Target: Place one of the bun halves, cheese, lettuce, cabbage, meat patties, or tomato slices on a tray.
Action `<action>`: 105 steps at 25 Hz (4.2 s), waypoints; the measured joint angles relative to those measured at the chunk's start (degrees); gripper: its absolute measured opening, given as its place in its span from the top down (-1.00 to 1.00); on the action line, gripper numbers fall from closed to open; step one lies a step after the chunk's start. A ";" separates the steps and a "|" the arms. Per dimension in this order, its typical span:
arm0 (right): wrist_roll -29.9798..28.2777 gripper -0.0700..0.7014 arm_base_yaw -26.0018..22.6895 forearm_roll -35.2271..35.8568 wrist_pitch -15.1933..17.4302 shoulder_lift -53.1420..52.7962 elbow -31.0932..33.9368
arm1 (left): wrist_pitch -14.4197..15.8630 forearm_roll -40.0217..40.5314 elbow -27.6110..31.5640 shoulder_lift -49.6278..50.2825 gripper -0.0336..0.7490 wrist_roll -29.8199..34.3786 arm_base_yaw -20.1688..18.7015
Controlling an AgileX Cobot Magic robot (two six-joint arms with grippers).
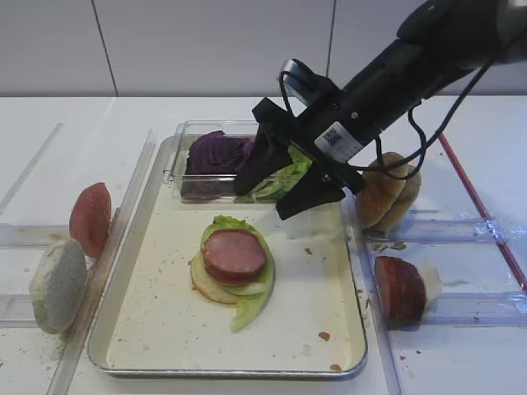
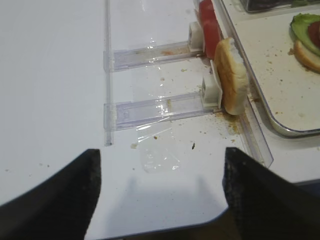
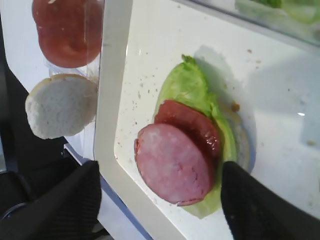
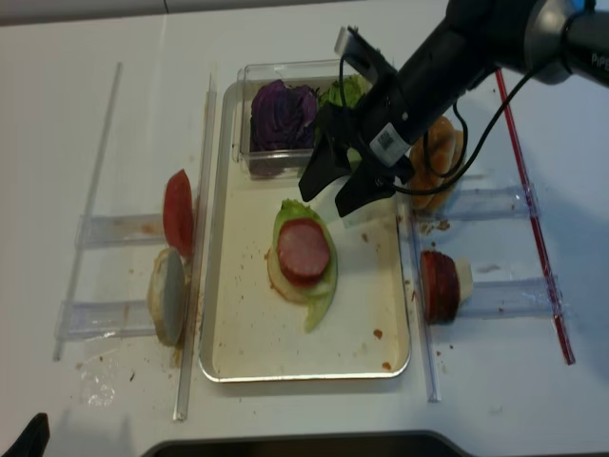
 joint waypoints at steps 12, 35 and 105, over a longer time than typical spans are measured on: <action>7.29 -0.36 0.00 -5.21 1.14 -7.68 -4.81 | 0.00 0.00 0.00 0.00 -0.29 0.00 0.00; 19.91 -0.27 -0.68 -48.06 3.11 -24.66 -3.76 | 0.00 0.00 0.00 0.00 -0.29 0.00 0.00; 21.47 -0.10 -15.29 -50.66 -2.32 -113.65 52.02 | 0.00 0.00 0.00 0.00 -0.29 0.00 0.00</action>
